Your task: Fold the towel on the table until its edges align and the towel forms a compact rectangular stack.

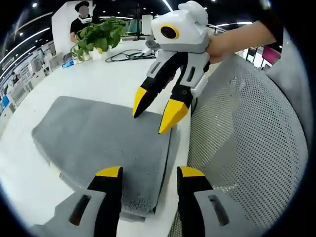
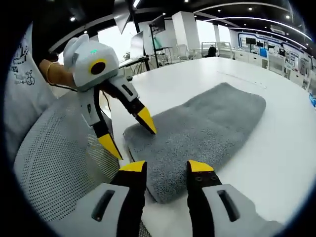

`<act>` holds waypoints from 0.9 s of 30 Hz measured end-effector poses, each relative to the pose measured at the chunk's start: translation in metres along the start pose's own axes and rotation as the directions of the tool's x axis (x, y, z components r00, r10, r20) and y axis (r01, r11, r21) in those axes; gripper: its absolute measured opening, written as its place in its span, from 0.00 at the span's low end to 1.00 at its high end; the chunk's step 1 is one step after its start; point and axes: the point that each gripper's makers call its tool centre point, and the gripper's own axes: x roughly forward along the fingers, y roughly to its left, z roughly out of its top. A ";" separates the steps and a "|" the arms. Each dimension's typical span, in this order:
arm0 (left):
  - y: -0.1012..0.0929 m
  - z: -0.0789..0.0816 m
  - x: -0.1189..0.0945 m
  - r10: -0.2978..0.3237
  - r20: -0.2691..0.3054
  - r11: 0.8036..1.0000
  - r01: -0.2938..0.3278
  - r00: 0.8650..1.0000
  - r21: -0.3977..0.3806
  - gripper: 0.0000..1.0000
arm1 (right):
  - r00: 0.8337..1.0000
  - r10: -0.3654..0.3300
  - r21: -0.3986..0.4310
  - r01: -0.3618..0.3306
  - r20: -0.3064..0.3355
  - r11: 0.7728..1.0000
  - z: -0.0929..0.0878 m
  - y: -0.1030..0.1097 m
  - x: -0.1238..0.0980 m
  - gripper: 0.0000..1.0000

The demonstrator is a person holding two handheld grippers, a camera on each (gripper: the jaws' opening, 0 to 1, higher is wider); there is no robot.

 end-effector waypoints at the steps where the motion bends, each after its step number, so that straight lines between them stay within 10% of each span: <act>1: -0.001 -0.001 0.000 -0.001 -0.003 1.000 0.001 1.000 0.003 0.41 | 1.000 0.006 -0.015 -0.007 -0.010 1.000 -0.002 0.003 0.000 0.32; 16: 0.001 -0.010 0.012 0.034 -0.005 0.998 -0.034 0.999 -0.046 0.26 | 0.987 0.031 -0.194 -0.061 -0.156 0.979 -0.032 0.018 0.005 0.29; 27: 0.002 -0.011 0.013 0.042 0.010 0.998 -0.042 0.999 -0.057 0.25 | 0.987 0.011 -0.155 -0.036 -0.163 0.987 -0.033 0.006 0.008 0.19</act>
